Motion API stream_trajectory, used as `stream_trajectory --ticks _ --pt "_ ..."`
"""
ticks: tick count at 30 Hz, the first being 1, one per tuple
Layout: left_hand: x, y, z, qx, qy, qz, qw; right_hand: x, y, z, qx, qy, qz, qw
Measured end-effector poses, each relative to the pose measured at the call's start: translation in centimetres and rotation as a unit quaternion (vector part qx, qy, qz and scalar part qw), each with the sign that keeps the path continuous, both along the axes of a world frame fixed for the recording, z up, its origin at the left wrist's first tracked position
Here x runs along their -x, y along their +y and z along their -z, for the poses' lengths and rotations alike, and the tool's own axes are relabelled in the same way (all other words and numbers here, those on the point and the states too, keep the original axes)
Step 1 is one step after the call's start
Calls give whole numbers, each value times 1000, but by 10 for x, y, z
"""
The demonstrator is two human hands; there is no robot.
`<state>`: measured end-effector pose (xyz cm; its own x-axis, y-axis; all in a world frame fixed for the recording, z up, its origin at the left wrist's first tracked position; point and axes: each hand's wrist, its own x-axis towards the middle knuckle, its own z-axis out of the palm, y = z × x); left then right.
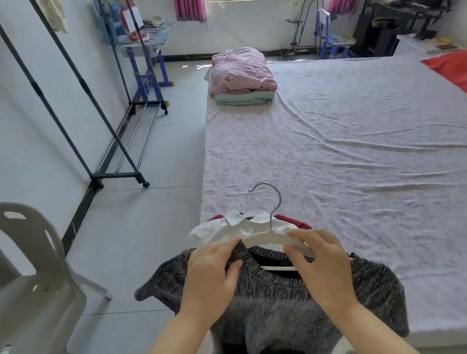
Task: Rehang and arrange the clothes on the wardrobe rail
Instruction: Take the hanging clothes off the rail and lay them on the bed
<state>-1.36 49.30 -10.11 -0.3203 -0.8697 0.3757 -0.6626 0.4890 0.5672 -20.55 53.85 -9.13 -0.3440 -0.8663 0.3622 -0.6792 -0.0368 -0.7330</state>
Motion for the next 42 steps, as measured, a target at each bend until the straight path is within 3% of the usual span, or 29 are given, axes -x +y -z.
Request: stream_trajectory --ticks 5,12,18,22,28,31,35,42 --pt "30 -83 14 -73 -28 -36 996 30 -100 23 -79 -37 -41 995" --pt "56 -160 33 -203 -100 -89 970 57 -209 63 -287 26 -80 954" --pt "64 -169 47 -259 -105 -44 959 69 -178 87 -355 34 -101 929" --pt "77 -172 42 -262 -161 -5 951 81 -142 89 -401 29 -79 912" --pt "125 -170 13 -225 -288 152 918 107 -77 72 -406 -25 81 910" --pt "157 -154 4 -181 -339 256 887 114 -22 59 -399 -24 188 897" --pt "200 -105 -6 -96 -370 414 826 96 80 36 -384 -41 363 848" --pt "234 78 -39 38 -379 660 647 -24 280 -1 -357 -104 623 689"
